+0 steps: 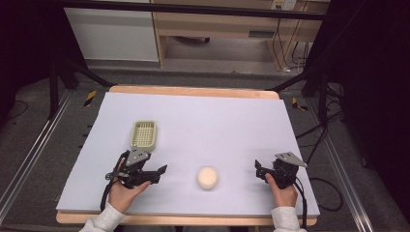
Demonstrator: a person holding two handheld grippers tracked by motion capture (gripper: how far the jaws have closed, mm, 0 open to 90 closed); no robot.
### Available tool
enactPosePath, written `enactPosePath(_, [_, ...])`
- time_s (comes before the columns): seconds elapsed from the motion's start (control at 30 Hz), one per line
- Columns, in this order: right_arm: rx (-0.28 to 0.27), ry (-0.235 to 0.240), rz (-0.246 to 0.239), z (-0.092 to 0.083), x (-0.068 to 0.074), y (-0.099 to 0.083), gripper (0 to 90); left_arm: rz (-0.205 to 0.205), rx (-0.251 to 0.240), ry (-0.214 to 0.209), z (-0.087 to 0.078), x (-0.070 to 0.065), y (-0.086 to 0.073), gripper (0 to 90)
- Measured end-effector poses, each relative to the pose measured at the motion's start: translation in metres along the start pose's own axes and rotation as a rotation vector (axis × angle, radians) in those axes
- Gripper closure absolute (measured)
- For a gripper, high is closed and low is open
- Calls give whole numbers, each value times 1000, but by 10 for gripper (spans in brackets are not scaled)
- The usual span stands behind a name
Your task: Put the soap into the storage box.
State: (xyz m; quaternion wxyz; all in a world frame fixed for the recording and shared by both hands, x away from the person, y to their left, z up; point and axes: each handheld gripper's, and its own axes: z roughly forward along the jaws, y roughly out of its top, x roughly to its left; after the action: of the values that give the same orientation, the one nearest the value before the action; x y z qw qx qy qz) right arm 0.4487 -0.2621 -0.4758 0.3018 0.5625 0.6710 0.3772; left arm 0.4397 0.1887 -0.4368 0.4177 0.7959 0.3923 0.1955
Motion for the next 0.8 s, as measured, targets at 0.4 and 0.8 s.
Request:
enactPosePath(0.4, [6, 1, -6, 1, 1, 0, 45, 10, -3, -12, 3, -5, 6, 248])
enactPosePath(0.8, [-10, 12, -13, 0, 2, 2, 45, 37, 0, -40, 10, -17, 16, 242])
